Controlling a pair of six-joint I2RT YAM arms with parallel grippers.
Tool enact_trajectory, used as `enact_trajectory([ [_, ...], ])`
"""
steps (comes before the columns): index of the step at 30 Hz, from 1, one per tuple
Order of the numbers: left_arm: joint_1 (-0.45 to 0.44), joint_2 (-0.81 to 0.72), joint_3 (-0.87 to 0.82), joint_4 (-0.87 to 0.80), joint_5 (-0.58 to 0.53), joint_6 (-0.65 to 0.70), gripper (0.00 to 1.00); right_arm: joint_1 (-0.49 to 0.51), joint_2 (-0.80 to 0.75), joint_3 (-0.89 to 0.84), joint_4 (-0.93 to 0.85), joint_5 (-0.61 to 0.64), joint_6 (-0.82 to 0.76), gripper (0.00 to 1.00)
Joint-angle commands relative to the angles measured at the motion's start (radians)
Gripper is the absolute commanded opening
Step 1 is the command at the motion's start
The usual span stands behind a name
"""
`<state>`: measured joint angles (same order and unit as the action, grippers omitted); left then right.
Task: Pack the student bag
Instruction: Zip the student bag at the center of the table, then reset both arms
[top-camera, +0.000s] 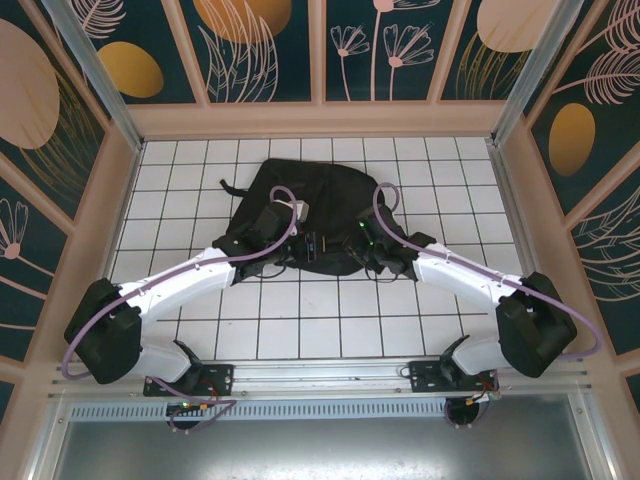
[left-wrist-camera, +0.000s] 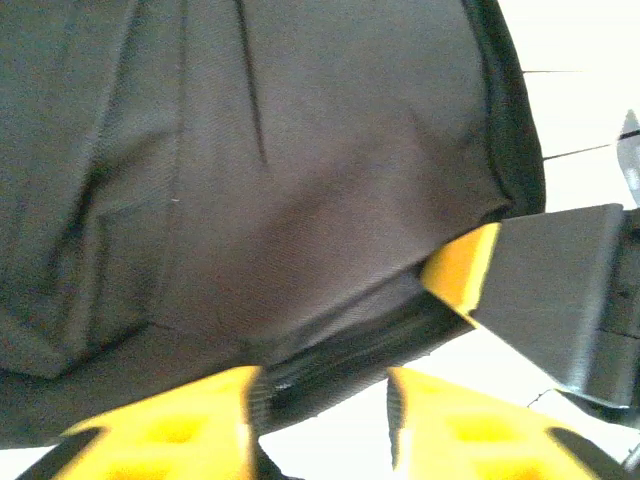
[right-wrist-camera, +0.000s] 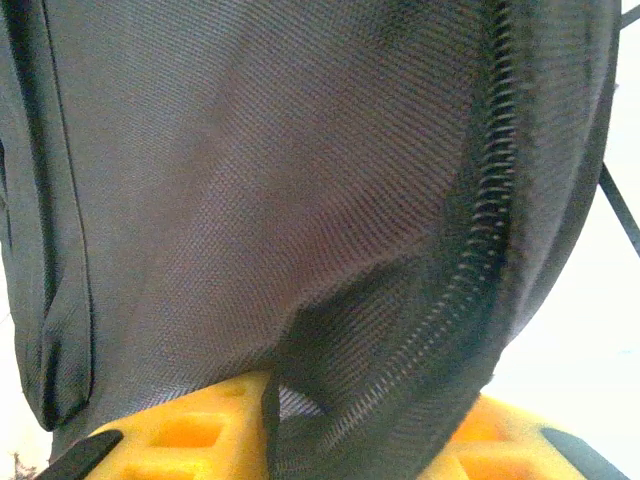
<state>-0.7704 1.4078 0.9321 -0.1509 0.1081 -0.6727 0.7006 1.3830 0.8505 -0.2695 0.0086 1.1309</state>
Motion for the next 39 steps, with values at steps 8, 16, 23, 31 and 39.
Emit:
enact_trajectory([
  [8, -0.023, -0.047, -0.043, 0.136, 0.258, 0.028, 0.6, -0.014, -0.07, 0.032, -0.014, 0.044, -0.073, 0.36],
  [16, -0.023, -0.1, -0.055, 0.14, 0.237, 0.076, 0.98, -0.055, -0.185, 0.023, -0.044, 0.064, -0.122, 0.41],
  [23, -0.015, -0.243, -0.041, 0.036, -0.017, 0.23, 0.98, -0.04, -0.329, 0.034, -0.04, 0.103, -0.315, 0.87],
  [31, 0.004, -0.367, -0.14, 0.099, -0.611, 0.285, 0.98, -0.035, -0.382, 0.134, -0.07, 0.27, -0.62, 0.99],
  [39, 0.263, -0.335, -0.322, 0.413, -0.742, 0.389, 0.99, -0.145, -0.439, -0.034, 0.335, 0.386, -0.925, 0.99],
])
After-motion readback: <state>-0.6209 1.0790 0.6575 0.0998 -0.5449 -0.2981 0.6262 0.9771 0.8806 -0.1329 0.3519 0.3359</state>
